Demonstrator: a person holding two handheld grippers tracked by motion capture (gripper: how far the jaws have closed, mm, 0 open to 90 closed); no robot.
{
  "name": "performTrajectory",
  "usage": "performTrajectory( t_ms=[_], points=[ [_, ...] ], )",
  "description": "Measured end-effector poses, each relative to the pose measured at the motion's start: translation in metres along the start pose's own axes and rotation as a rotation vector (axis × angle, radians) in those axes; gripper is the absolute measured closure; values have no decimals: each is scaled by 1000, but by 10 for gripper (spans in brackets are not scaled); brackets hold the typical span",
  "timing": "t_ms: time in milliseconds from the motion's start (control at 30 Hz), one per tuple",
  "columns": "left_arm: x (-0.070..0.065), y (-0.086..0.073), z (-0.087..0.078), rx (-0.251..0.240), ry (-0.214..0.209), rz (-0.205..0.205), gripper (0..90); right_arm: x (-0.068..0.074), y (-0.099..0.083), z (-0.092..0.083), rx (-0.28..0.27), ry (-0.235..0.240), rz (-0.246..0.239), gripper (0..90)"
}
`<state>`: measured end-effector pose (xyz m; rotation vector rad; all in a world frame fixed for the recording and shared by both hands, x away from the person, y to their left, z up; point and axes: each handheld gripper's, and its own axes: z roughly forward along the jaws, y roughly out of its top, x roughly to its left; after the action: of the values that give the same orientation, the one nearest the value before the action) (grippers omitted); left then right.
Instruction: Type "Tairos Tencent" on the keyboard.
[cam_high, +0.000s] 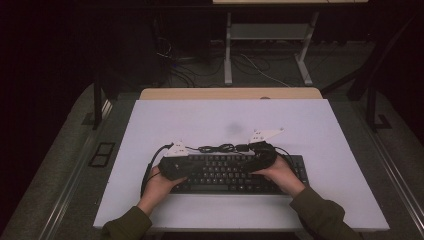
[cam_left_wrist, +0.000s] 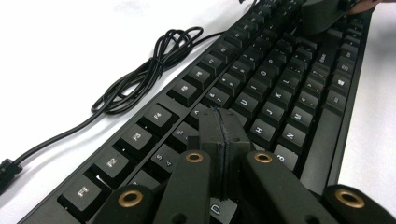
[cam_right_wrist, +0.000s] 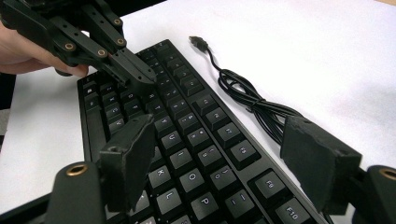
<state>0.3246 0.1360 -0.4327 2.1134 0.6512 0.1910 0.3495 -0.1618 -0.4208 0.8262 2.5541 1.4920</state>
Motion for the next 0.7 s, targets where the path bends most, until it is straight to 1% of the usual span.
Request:
performTrajectory(
  t_ms=[200,267,500,700],
  points=[
    [0,-2,2,18,9,-10,891,0,0,0,1,-1,0,258],
    [1,-2,2,16,8,-13,891,0,0,0,1,-1,0,257],
    [2,-3,2,33,13,-9,892,0,0,0,-3,-2,-2,257],
    [2,-4,3,33,12,-14,892,0,1,0,-3,-3,-1,257]
  ],
)
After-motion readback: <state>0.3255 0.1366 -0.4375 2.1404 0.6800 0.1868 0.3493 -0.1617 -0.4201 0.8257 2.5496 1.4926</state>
